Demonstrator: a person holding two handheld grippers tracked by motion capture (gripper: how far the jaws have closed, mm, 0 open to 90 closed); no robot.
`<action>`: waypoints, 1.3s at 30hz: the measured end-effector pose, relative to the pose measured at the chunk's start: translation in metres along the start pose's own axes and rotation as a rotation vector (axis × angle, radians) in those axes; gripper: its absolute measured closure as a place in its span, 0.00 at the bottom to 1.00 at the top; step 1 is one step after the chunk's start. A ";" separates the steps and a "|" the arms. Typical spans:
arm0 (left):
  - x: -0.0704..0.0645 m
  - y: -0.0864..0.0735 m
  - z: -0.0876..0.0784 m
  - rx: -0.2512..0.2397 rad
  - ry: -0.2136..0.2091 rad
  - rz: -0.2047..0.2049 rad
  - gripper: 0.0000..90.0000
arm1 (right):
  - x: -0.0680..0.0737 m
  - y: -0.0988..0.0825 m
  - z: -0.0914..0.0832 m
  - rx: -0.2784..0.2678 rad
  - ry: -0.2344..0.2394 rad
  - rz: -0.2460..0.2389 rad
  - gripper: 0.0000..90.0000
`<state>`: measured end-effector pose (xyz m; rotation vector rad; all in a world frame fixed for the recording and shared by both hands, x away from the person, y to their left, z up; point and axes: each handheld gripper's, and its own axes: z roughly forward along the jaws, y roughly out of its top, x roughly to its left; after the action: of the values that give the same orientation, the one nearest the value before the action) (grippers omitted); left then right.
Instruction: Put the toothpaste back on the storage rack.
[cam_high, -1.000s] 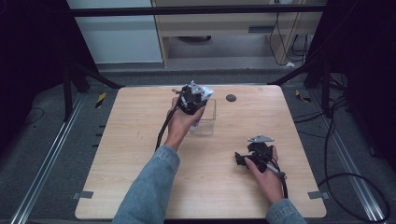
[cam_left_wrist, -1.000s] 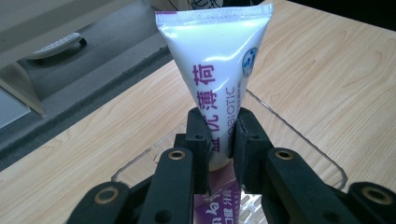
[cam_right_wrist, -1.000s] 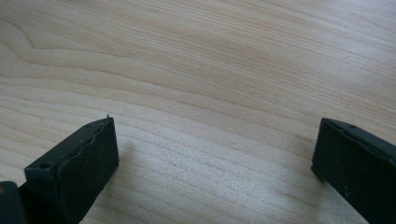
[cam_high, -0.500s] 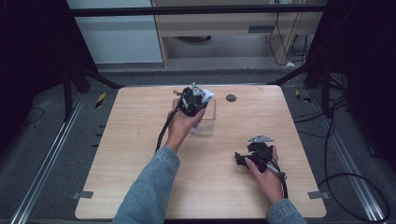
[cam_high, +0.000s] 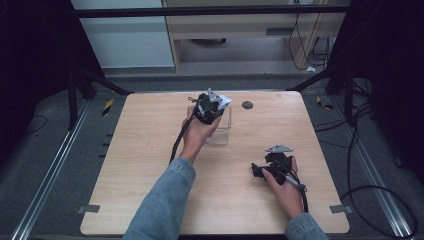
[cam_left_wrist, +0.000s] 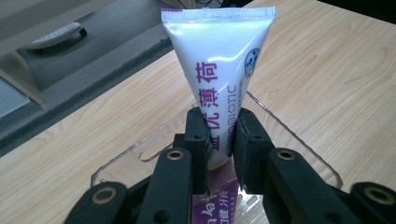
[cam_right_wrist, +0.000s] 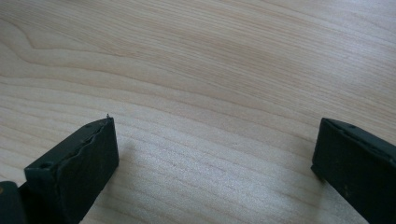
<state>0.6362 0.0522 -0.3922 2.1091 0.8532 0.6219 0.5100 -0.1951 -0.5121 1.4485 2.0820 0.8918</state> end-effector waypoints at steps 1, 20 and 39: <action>0.000 0.000 0.000 0.000 0.000 0.000 0.85 | 0.000 0.000 0.000 0.000 0.000 0.000 0.01; -0.005 0.009 0.014 0.042 0.009 -0.019 0.85 | 0.000 0.000 0.000 0.000 0.000 0.000 0.01; -0.009 0.010 0.017 0.053 0.005 -0.004 0.84 | 0.000 0.000 0.000 0.000 0.000 -0.002 0.01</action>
<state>0.6449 0.0327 -0.3954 2.1530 0.8858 0.6091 0.5101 -0.1952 -0.5121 1.4464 2.0826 0.8912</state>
